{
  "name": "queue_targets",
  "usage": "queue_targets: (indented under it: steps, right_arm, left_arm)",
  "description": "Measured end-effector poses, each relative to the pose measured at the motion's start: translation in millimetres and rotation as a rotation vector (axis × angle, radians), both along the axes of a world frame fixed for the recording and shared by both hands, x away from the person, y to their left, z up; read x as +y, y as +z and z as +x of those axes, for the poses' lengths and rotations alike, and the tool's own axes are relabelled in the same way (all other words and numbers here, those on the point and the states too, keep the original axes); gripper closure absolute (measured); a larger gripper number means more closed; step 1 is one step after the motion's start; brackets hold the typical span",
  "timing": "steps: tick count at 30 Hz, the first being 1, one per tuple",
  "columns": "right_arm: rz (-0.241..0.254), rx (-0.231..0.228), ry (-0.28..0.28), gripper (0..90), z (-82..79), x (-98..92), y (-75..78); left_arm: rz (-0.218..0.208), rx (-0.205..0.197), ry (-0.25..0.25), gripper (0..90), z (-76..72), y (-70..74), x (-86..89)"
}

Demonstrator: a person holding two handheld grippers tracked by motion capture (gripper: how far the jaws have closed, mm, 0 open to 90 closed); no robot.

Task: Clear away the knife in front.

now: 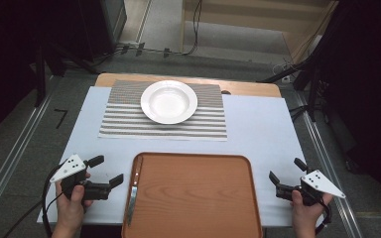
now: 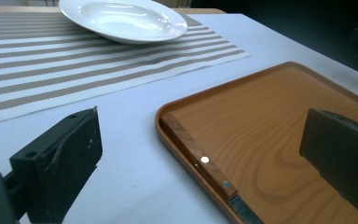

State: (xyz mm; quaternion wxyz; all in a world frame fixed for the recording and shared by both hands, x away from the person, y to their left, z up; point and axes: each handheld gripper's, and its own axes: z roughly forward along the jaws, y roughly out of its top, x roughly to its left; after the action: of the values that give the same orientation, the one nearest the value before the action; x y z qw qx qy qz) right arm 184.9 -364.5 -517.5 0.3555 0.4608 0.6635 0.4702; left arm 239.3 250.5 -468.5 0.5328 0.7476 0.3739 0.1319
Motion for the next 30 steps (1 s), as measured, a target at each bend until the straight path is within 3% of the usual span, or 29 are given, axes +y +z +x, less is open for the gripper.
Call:
queue_targets:
  steps: [14, 23, 30]
  right_arm:
    - [0.002, 0.002, -0.001, 0.0, 0.0, 0.1, 0.0]
    - [0.002, 0.002, -0.001, 0.0, 0.2, 0.1, -0.1]
    - [0.002, 0.002, -0.001, 0.0, -0.1, 0.0, 0.0]
  left_arm:
    - [0.006, -0.025, 0.039, 0.0, 0.4, -2.2, 24.2]
    - [-0.005, -0.022, 0.093, 0.0, 1.5, -5.0, 45.4]
    - [0.026, -0.03, 0.124, 0.0, 1.2, -6.3, 57.7]
